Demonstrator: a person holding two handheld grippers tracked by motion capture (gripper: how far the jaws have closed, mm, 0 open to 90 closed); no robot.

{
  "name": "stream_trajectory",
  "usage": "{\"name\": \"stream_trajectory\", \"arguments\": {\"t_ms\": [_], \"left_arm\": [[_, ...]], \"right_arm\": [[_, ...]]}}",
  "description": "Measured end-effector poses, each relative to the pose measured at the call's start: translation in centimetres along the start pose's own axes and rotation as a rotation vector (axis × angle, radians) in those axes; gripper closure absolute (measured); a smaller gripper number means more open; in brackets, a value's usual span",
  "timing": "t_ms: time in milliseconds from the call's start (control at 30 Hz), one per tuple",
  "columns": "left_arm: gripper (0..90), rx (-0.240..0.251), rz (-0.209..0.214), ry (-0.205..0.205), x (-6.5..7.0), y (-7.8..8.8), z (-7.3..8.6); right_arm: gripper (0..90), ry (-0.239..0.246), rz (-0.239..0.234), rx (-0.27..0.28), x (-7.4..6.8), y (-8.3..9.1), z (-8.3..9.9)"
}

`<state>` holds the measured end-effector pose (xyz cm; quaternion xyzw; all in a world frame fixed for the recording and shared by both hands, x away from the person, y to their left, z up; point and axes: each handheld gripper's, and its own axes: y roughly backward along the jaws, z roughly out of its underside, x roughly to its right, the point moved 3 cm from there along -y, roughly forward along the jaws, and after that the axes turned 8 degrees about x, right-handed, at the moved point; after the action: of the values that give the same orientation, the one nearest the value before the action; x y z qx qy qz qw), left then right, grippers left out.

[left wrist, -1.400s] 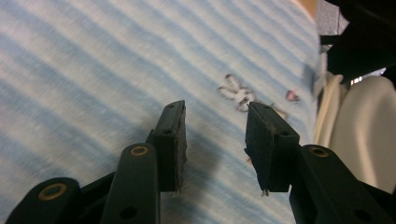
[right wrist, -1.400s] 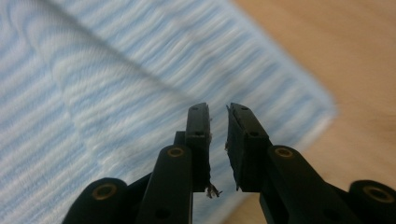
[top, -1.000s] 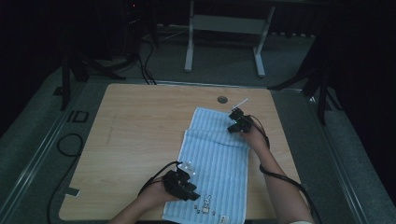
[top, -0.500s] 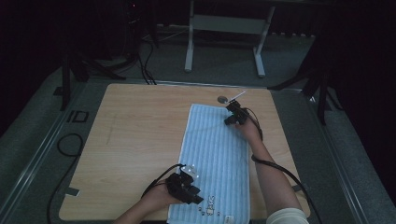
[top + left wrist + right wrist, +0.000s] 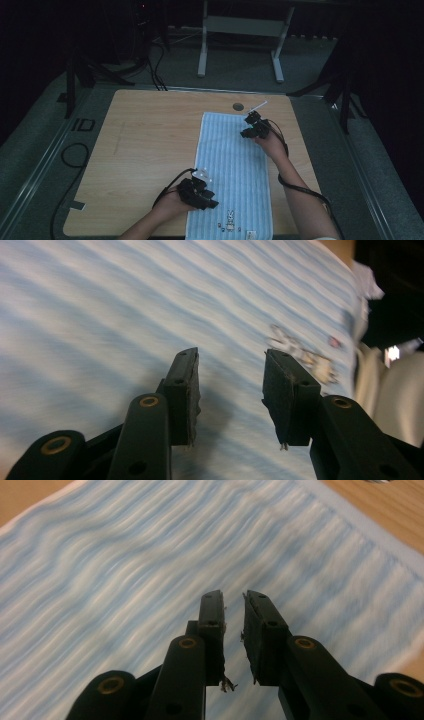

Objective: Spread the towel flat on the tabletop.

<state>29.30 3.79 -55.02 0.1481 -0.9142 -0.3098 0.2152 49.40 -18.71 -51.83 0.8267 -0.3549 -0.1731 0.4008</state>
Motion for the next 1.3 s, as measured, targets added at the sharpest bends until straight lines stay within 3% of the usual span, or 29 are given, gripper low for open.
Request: {"name": "stream_trajectory", "arguments": {"t_ms": [100,233,367,467,533,633,733,967,1300], "left_arm": [[55.7,0.036,-0.062,0.009,-1.2,1.4,-0.3],[55.7,0.076,-0.105,0.025,-2.3,3.0,-0.6],[55.7,0.07,-0.129,0.04,-3.6,2.7,-0.6],[55.7,0.056,-0.128,0.056,-4.7,1.7,-0.9],[55.7,0.055,-0.147,0.066,-5.5,1.0,-1.3],[55.7,0.047,-0.181,0.049,-6.7,0.0,-2.1],[55.6,0.016,-0.204,0.043,-7.8,-1.0,-2.6],[54.6,0.007,-0.193,0.045,-8.3,-2.2,-3.3],[54.1,0.021,-0.198,0.059,-9.1,-2.3,-3.6]], "right_arm": [[76.1,0.003,-0.015,0.015,-1.2,1.9,2.0],[73.6,-0.01,-0.026,0.054,-2.6,4.0,5.3],[72.6,-0.017,-0.009,0.053,-3.2,4.8,8.1],[72.9,-0.03,-0.003,0.038,-3.2,4.5,9.3],[73.8,-0.048,-0.001,0.034,-2.9,4.2,9.6],[74.9,-0.057,0.012,0.019,-2.4,3.5,9.7],[75.2,-0.07,0.027,-0.001,-1.8,2.8,9.7],[75.2,-0.091,0.037,0.01,-0.3,2.2,9.1],[72.0,-0.105,0.043,-0.009,0.8,1.4,7.8]]}}
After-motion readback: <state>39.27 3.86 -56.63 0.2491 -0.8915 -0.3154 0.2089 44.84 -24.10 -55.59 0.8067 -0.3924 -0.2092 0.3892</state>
